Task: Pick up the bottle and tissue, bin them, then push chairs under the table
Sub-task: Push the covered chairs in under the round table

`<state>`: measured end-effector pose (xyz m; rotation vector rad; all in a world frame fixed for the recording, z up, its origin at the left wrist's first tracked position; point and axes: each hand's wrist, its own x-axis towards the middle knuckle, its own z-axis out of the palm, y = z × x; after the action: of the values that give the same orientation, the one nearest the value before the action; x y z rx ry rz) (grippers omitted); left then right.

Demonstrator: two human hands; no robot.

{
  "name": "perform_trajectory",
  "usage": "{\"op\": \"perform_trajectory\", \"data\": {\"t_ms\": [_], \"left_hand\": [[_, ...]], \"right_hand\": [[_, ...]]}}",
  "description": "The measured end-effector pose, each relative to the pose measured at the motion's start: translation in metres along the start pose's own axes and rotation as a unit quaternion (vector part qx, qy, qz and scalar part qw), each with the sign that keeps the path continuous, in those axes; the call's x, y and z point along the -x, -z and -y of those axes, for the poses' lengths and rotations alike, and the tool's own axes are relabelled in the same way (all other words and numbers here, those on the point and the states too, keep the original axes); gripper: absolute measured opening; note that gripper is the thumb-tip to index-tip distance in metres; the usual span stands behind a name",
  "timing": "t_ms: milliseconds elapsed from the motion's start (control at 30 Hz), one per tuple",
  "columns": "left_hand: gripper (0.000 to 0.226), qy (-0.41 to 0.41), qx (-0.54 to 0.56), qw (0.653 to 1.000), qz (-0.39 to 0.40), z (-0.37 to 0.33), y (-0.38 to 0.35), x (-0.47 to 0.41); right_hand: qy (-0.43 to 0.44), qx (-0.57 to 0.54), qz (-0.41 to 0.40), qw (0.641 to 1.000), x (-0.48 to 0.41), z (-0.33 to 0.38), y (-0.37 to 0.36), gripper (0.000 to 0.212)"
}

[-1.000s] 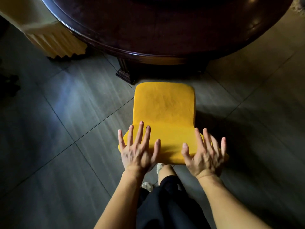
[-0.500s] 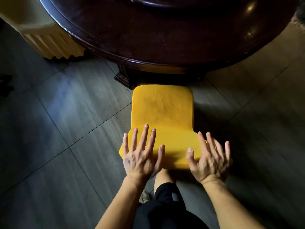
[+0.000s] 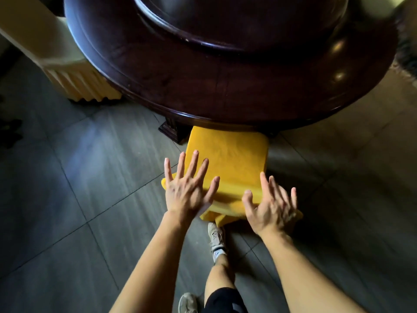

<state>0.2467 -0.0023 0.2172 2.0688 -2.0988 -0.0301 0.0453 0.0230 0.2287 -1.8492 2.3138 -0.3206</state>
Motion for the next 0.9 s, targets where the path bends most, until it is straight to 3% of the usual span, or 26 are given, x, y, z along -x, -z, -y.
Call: {"op": "perform_trajectory", "data": {"t_ms": [633, 900], "left_hand": [[0.057, 0.030, 0.035, 0.996, -0.082, -0.064, -0.046, -0.168], [0.057, 0.063, 0.055, 0.996, -0.008, -0.115, -0.043, -0.174]], "right_hand": [[0.071, 0.023, -0.088, 0.993, -0.204, -0.036, -0.009, 0.069], [0.095, 0.032, 0.013, 0.995, -0.240, -0.075, 0.018, 0.079]]}}
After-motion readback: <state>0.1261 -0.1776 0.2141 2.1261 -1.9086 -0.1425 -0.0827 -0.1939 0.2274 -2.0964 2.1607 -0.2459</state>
